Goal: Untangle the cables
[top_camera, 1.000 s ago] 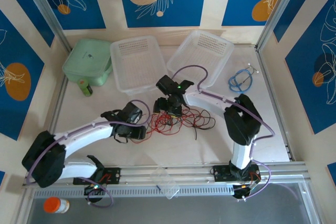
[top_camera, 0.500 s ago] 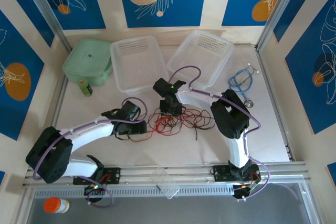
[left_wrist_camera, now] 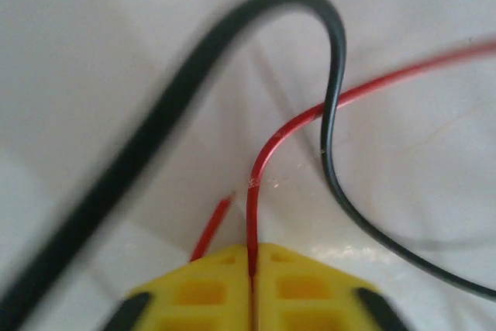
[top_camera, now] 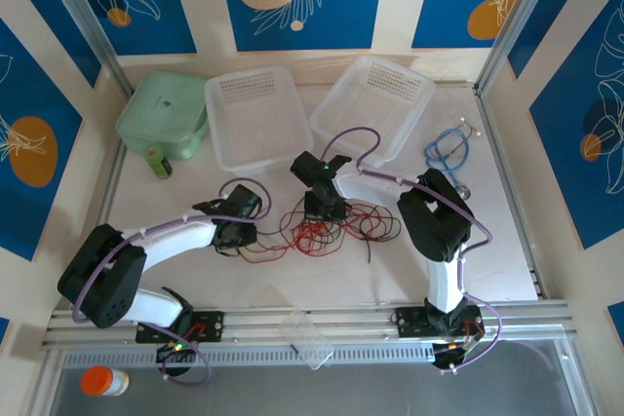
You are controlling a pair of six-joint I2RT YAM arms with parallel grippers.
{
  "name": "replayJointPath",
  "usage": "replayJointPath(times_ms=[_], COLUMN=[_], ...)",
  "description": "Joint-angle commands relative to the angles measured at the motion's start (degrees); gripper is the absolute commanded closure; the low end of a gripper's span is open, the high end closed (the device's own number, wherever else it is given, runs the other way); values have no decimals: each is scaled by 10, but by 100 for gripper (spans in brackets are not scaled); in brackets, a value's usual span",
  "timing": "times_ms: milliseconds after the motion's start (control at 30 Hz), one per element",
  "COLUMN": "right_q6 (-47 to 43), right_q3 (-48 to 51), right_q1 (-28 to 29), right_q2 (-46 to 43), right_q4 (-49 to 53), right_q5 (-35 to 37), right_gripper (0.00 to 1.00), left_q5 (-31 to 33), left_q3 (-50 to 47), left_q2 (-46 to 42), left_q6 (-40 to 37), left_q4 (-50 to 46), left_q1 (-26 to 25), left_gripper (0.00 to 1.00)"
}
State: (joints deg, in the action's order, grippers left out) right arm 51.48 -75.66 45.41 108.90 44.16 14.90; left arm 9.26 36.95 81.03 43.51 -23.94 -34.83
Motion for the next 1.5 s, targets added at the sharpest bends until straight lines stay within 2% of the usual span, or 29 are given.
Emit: replayJointPath(times_ms=[0, 200, 333, 533, 633, 700, 767, 800, 867, 1000, 1067, 1233, 1333, 1467], right_q6=[22, 88, 132, 128, 142, 153, 165, 171, 186, 214, 232, 279, 304, 322], right_q3=[30, 96, 116, 81, 87, 92, 99, 104, 117, 131, 140, 161, 180, 201], right_q1=[-2, 14, 33, 61, 68, 69, 63, 60, 50, 32, 26, 13, 6, -2], right_q2=[-32, -69, -84, -58, -54, -58, -66, -70, -79, -82, -81, -81, -90, -114], right_q4=[7, -64, -96, -83, -112, -129, -150, -162, -194, -243, -273, -345, -383, -409], right_q5=[22, 25, 40, 43, 25, 24, 19, 15, 1, -30, -48, -96, -116, -130], right_gripper=[96, 96, 94, 84, 84, 89, 96, 99, 100, 100, 100, 100, 100, 100], left_q5=[14, 8, 31, 76, 85, 81, 67, 58, 39, -17, -72, -188, -210, -189], left_q3=[-23, -4, 32, 79, 92, 101, 109, 113, 127, 147, 146, 93, 52, 37], left_q2=[35, 6, -17, -50, -71, -92, -117, -127, -144, -167, -174, -190, -187, -165], left_q6=[-4, -14, -36, -87, -108, -122, -130, -133, -138, -136, -126, -55, -10, 17], left_q4=[62, 54, 11, -74, -104, -120, -136, -145, -173, -221, -231, -169, -114, -94], left_q1=[10, 10, 14, 57, 74, 74, 74, 74, 74, 73, 72, 64, 61, 60], left_gripper=[100, 100, 100, 100, 98, 75, 47, 38, 28, 24, 24, 26, 26, 24])
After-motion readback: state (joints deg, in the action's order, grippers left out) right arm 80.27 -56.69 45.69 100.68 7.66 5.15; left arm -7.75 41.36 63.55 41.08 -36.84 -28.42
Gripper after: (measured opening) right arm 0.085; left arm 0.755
